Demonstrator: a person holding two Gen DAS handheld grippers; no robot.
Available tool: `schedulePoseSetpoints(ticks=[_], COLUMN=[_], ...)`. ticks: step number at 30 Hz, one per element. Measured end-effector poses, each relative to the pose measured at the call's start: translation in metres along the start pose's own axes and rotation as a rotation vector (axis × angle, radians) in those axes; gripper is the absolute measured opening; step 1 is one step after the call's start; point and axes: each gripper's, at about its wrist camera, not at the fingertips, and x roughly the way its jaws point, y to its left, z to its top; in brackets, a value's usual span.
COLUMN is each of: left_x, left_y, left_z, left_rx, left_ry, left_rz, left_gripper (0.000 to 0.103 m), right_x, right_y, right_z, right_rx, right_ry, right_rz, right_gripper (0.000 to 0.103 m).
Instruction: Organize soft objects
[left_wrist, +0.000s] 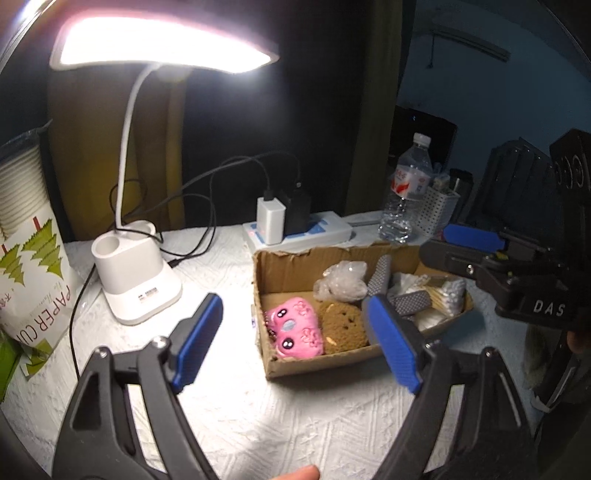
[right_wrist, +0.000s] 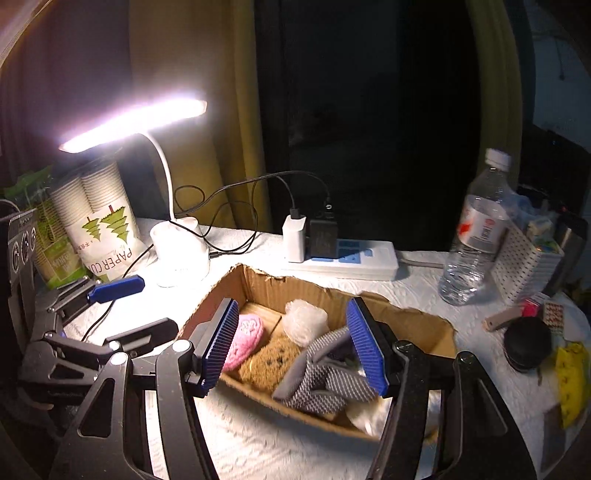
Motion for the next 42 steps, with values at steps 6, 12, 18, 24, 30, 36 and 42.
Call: schedulePoseSetpoints(ticks=[6, 12, 18, 24, 30, 36, 42], left_x=[-0.026, -0.05, -0.075, -0.102, -0.128, -0.157, -0.19], left_y=[-0.02, -0.033, -0.05, -0.069, -0.085, -0.094, -0.1], left_z=[0.0, -0.001, -0.002, -0.002, -0.007, -0.011, -0.013], left_rx=[0.023, 0.034, 0.059, 0.086, 0.105, 0.115, 0.116], left_ry=[-0.024, -0.046, -0.075, -0.111, -0.148, -0.192, -0.246], left_rz=[-0.014, -0.007, -0.011, -0.02, -0.028, -0.037, -0.043], left_gripper=[0.083, 0.083, 0.083, 0.083, 0.083, 0.083, 0.098], right_x=[-0.036, -0.072, -0.099, -0.129, -0.162, -0.195, -0.225], right_y=[-0.002, 0.0, 0.002, 0.003, 0.007, 0.014, 0.024], right_z=[-0.011, -0.019, -0.026, -0.034, -0.042, -0.049, -0.057], right_rx=[0.008, 0.006, 0.012, 0.017, 0.021, 0.023, 0.014], right_ry=[-0.028, -0.064, -0.095, -0.126, -0.167, -0.211, -0.25], right_rz=[-0.021, -0.035, -0.044, -0.058, -0.071, -0.085, -0.107], right_gripper=[0.064, 0.064, 0.064, 0.064, 0.064, 0.064, 0.064])
